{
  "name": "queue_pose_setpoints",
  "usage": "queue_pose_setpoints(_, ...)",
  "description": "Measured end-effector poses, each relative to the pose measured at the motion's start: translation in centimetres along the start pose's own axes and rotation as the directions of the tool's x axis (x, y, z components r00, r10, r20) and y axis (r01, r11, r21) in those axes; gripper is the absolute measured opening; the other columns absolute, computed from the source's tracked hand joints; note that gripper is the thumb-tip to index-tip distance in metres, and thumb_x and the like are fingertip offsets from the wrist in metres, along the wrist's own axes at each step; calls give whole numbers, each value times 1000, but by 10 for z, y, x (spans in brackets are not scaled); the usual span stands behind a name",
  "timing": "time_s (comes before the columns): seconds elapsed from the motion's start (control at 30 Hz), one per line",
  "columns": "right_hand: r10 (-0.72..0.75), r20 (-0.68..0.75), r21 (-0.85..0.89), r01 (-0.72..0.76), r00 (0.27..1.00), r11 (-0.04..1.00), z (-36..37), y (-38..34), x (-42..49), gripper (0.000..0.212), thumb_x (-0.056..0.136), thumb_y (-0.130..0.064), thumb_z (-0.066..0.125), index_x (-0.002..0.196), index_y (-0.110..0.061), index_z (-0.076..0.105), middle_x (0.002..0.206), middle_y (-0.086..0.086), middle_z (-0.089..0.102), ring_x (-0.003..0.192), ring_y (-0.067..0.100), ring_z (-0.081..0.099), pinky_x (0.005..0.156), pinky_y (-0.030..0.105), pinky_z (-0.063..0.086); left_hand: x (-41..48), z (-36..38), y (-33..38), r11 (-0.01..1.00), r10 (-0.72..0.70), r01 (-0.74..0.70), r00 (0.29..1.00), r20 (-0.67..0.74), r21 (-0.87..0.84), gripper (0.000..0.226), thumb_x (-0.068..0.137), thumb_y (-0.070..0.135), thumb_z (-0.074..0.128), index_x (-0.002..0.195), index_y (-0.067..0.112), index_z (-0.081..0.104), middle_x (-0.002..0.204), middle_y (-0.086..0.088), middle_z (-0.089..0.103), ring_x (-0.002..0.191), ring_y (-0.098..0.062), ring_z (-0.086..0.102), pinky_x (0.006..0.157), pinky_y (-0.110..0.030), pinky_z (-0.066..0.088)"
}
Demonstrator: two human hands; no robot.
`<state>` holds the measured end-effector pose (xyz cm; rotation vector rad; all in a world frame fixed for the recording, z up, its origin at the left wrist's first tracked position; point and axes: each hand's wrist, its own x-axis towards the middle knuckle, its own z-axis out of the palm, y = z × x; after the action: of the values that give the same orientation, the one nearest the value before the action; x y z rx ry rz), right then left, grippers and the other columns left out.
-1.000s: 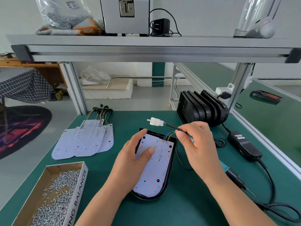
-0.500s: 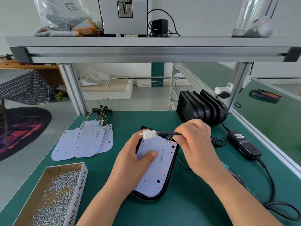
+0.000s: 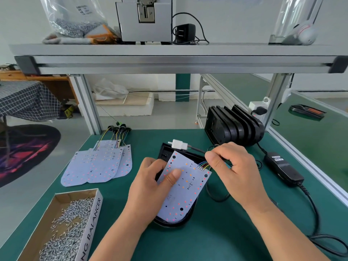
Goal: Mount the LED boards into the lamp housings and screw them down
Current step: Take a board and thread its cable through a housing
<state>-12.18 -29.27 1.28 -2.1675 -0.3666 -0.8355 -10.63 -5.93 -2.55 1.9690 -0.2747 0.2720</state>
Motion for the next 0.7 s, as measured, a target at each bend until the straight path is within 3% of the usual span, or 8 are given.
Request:
queue_pose_setpoints(0.27, 78, 139, 9, -80, 987, 997, -10, -1, 3, 28, 92, -22, 70, 65, -17, 66, 66, -4, 59, 75, 20, 57, 72, 24, 40, 0, -3, 4, 964, 118, -71, 978, -173, 255, 50, 76, 87, 58, 82, 39, 53, 108, 24, 43, 84, -4, 57, 58, -26, 37)
queue_pose_setpoints(0.4, 163, 237, 40, -178, 958, 983, -12, 0, 3, 18, 95, -21, 72, 92, -33, 85, 73, -7, 67, 81, 15, 63, 72, 18, 43, 0, -6, 7, 937, 173, -114, 973, -154, 331, 52, 72, 90, 59, 86, 40, 51, 112, 24, 40, 86, -1, 55, 55, -24, 36)
queue_pose_setpoints(0.53, 195, 181, 121, -218, 964, 968, -10, -5, 3, 22, 95, -19, 76, 92, -40, 82, 76, -5, 71, 74, 12, 64, 70, 21, 47, -3, -7, 10, 908, 249, -197, 964, -96, 369, 48, 78, 86, 61, 89, 40, 54, 108, 18, 39, 83, -2, 54, 56, -19, 33)
queue_pose_setpoints(0.7, 192, 113, 41, -198, 975, 979, -6, -10, 3, 17, 94, -22, 77, 92, -39, 81, 74, -11, 70, 73, 13, 64, 68, 23, 46, -6, -3, 16, 883, 319, -270, 945, -69, 384, 42, 87, 81, 56, 91, 39, 55, 108, 15, 40, 83, -7, 52, 56, -20, 34)
